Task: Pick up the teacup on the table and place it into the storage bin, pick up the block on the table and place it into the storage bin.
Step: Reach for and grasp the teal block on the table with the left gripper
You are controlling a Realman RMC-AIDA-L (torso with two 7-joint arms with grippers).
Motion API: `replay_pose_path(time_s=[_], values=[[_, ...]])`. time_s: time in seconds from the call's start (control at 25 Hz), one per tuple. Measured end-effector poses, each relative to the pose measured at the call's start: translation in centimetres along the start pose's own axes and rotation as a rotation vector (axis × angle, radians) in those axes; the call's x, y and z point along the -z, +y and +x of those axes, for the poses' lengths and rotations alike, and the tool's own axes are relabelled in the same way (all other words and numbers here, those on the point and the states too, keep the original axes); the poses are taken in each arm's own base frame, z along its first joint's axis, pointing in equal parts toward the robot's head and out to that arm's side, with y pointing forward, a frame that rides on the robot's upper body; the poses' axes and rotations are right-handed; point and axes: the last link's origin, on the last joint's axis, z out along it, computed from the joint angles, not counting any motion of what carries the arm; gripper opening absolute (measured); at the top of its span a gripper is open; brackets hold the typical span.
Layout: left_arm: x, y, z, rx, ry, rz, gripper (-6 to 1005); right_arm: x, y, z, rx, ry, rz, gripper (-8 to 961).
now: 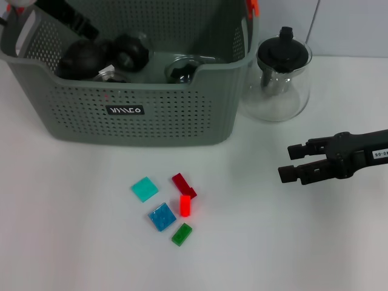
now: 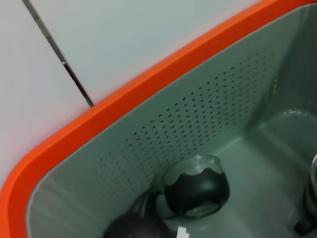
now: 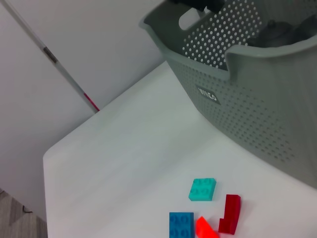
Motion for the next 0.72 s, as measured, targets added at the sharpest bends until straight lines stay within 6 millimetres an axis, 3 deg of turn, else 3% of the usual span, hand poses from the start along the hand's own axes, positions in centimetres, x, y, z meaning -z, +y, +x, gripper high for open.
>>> replay_pose_path(time_s=[0.16, 0.24, 0.36, 0.48, 0.56, 0.72], values=[[2.2, 0.8, 0.5, 0.011, 0.088, -0.060, 511, 0.1, 0.0, 0.1, -0.001, -0.002, 0.002, 946], [5.4, 2.2, 0.8, 0.001, 0.221, -0.188, 583, 0.1, 0.0, 0.1, 0.001, -0.004, 0.004, 946], [8.4, 3.9, 0.4, -0.052, 0.343, -0.340, 677, 0.2, -0.1, 0.1, 0.003, -0.005, 0.005, 946], [10.9, 6.2, -1.1, -0.167, 0.433, -0.524, 719, 0.2, -0.1, 0.1, 0.003, -0.006, 0.006, 946], [11.7, 7.7, -2.8, -0.247, 0.435, -0.633, 717, 0.2, -0.1, 0.2, 0.003, -0.007, 0.006, 946], [11.1, 9.2, -5.0, -0.310, 0.366, -0.695, 713, 0.2, -0.1, 0.2, 0.001, -0.008, 0.006, 946]])
